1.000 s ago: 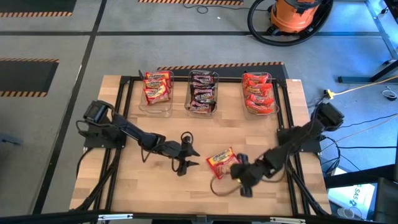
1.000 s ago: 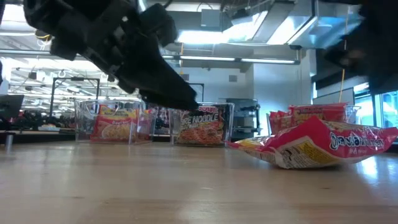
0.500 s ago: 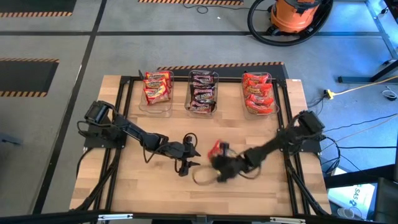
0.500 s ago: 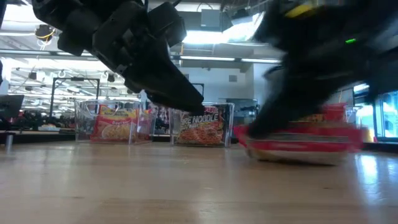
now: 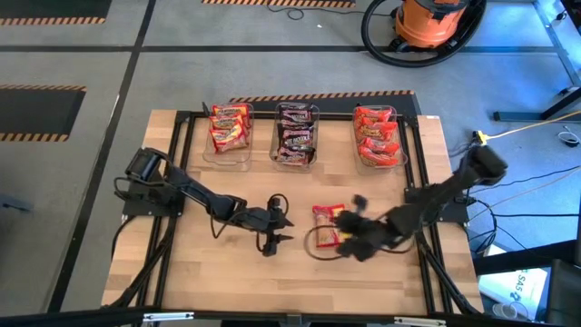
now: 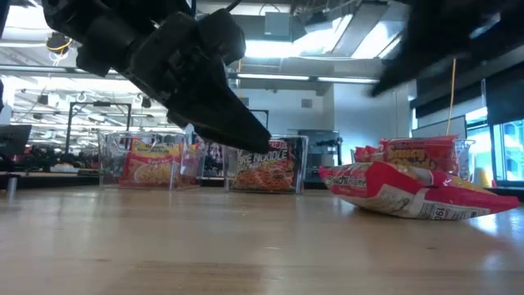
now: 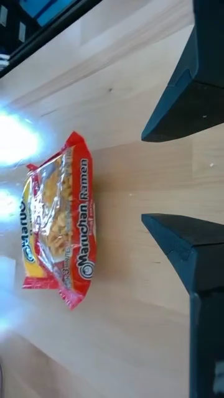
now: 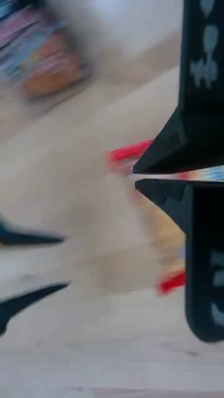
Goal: Sort Maruchan noodles
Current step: Put the red noodle pack into the left transparent bin
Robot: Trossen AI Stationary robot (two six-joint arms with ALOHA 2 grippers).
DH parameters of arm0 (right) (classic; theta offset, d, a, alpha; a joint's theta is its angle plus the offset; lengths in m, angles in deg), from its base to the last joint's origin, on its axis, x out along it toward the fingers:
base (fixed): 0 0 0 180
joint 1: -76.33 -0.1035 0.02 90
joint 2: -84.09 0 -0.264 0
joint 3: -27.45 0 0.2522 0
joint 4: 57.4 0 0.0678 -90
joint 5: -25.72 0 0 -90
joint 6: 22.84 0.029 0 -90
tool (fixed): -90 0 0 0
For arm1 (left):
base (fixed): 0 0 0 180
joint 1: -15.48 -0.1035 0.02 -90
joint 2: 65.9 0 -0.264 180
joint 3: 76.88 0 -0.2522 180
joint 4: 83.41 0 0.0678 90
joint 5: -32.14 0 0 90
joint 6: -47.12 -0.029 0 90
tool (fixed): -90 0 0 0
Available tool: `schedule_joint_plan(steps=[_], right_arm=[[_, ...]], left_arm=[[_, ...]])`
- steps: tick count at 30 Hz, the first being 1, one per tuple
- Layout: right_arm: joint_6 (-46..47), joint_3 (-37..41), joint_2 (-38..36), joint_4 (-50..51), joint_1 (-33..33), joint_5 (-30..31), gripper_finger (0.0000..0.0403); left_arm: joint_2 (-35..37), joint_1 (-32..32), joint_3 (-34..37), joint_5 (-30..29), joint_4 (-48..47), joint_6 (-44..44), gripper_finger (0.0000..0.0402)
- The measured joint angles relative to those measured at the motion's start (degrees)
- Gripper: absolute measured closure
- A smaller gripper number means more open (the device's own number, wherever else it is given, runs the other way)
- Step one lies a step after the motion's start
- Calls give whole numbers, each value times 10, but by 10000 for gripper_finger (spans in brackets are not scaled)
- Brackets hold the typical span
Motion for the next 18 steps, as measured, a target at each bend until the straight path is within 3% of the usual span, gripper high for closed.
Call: schedule_joint_plan(steps=[3,7,14,18], right_arm=[[144,61,-51,38,-41,4,398],[279,155,-108,4,-79,-16,398],[349,255,-135,-127,-89,-62,391],[392,280,-135,-144,-89,-74,336]], left_arm=[[-11,-1,-1,0,19,0,209],[-24,-10,-24,4,16,0,209],[-41,-24,-67,11,-13,-26,209],[-41,-31,-75,11,-27,-26,209]])
